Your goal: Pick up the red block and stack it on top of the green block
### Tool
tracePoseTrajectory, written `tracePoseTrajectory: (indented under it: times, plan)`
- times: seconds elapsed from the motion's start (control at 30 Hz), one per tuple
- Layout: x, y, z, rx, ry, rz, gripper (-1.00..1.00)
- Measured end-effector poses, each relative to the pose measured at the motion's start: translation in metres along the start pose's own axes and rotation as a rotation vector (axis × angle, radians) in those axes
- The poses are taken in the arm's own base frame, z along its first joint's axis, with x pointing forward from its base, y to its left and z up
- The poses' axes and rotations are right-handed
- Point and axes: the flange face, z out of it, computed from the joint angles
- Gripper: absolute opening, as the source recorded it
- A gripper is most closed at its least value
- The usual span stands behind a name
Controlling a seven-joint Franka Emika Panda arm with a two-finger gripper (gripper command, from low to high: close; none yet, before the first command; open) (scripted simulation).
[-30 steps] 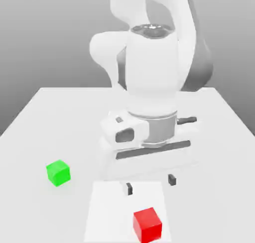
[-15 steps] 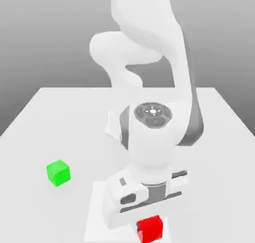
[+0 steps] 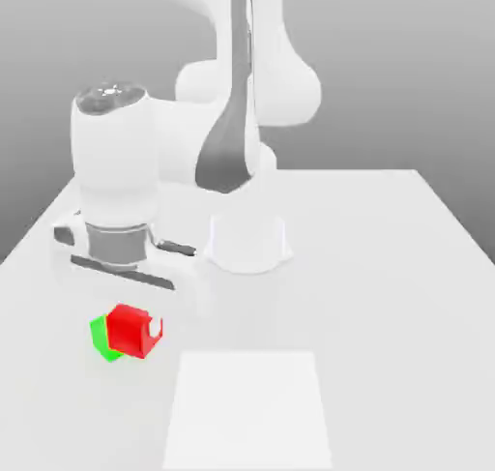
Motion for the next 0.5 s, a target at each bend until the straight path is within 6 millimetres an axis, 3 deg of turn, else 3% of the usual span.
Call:
tracePoseTrajectory:
  times: [0.13,0.17,0.37,0.4,0.5]
  plan:
    - [0.022,0.064,-0.002,0.005,-0.013,0.302,-1.00]
    - [0.024,0.071,0.002,0.006,-0.016,0.339,-1.00]
    - [0.025,0.076,0.050,0.009,-0.020,0.374,-1.00]
    - [0.024,0.077,0.059,0.008,-0.019,0.374,1.00]
    - [0.023,0.076,0.059,0.008,-0.019,0.369,1.00]
